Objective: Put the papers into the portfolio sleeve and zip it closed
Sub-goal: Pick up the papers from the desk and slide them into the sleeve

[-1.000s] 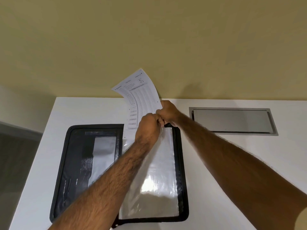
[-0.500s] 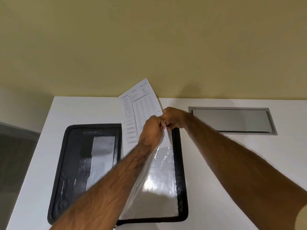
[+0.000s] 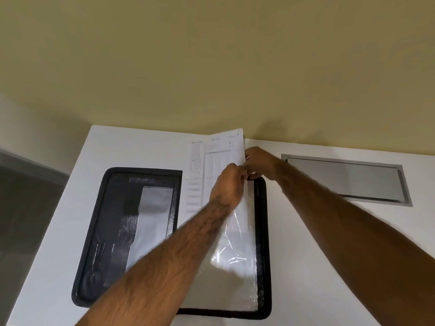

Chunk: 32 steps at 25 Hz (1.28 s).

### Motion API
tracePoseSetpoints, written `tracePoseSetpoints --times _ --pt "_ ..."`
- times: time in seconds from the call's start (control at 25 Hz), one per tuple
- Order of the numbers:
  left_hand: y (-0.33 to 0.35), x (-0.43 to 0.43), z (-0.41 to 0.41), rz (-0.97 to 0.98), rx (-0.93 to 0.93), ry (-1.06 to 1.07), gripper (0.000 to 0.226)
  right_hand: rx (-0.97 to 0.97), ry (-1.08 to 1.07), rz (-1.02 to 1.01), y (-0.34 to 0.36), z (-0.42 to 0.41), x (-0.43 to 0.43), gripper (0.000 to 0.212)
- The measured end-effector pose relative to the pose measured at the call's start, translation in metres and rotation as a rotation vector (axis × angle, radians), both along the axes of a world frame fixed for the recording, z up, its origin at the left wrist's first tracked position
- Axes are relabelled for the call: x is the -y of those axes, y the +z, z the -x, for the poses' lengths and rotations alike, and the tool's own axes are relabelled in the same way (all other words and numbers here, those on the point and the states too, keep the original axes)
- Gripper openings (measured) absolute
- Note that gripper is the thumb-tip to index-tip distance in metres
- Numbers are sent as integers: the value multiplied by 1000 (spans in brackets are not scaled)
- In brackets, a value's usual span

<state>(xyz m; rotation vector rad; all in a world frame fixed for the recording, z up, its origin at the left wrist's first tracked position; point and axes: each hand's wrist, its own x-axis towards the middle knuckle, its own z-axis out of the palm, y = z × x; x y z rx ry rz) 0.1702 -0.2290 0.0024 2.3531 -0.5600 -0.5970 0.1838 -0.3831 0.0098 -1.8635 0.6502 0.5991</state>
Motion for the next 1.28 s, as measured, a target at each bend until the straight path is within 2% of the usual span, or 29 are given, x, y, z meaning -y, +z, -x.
tracePoseSetpoints --times 0.12,0.24,0.4,0.48,0.6,0.68,0.76,0.88,1.04,1.16,1.28 --pt "3 3 -6 -46 -20 -74 20 -124 17 -102 -8 17 4 16" --pt "-1 -9 -9 -70 -7 -134 26 -88 -140 -163 -15 24 0 4" --pt "-13 -44 -41 -250 225 -123 40 -33 -236 -198 -11 30 -9 18" --pt "-16 -54 -64 -334 269 -157 52 2 -247 -206 -7 36 -15 27" --pt "-17 -51 -89 -318 146 -236 65 149 -213 -82 -6 51 -25 49" --pt "-19 -47 -97 -325 83 -279 66 244 -204 -14 -7 59 -28 54" --pt "-21 -44 -101 -345 93 -295 66 260 -170 -2 -10 64 -29 48" --pt "-22 -38 -103 -346 102 -296 68 227 -86 98 -16 65 -28 29" --pt "-22 -30 -103 -342 83 -280 68 245 -92 142 -18 58 -30 9" --pt "-19 -31 -105 -369 83 -264 66 227 -118 157 -21 58 -31 9" --pt "-17 -31 -108 -385 73 -260 61 182 -22 171 -23 61 -32 34"
